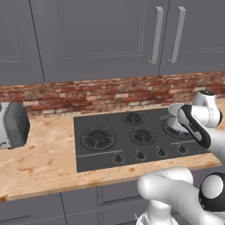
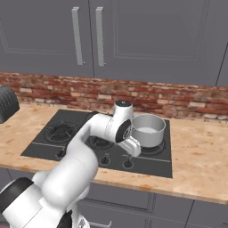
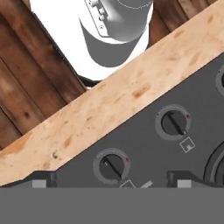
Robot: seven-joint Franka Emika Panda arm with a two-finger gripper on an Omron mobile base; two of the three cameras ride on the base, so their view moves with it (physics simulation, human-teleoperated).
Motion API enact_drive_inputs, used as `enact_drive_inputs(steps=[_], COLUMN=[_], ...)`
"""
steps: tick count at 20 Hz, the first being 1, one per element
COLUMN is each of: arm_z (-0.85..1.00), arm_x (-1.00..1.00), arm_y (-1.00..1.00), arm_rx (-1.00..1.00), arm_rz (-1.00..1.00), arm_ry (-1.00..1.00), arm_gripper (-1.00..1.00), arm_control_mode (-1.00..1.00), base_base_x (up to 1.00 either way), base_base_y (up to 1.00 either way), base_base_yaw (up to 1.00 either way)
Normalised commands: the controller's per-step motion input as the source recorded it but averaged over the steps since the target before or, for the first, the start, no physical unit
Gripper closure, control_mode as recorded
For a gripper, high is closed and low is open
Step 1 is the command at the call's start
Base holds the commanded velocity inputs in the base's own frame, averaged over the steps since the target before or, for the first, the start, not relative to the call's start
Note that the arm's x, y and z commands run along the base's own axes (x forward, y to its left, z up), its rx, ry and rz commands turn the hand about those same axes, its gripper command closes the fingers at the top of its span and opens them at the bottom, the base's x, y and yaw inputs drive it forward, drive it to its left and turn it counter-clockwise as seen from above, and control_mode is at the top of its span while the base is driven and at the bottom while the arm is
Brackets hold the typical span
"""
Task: Turn off the front right burner of the stove.
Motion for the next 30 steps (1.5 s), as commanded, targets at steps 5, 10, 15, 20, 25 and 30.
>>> enact_drive_inputs(steps=[5, 10, 15, 20, 25, 30], arm_z=[-0.25, -0.12, -0.19, -0.35, -0.33, -0.23], arm_x=[0.02, 0.0, 0.02, 0.04, 0.06, 0.18], arm_y=[-0.09, -0.03, 0.0, 0.0, -0.01, 0.0], arm_rx=[-0.01, 0.0, -0.03, -0.07, -0.05, 0.0], arm_rz=[0.15, 0.13, 0.12, 0.1, 0.08, 0.08], arm_ry=[0.01, 0.0, 0.0, 0.0, 0.0, 0.0], arm_gripper=[-1.0, -1.0, -1.0, -1.0, -1.0, -1.0], arm_control_mode=[-1.0, -1.0, -1.0, -1.0, -1.0, -1.0], base_base_x=[0.0, 0.0, 0.0, 0.0, 0.0, 0.0], base_base_y=[0.0, 0.0, 0.0, 0.0, 0.0, 0.0], base_base_yaw=[0.0, 0.0, 0.0, 0.0, 0.0, 0.0])
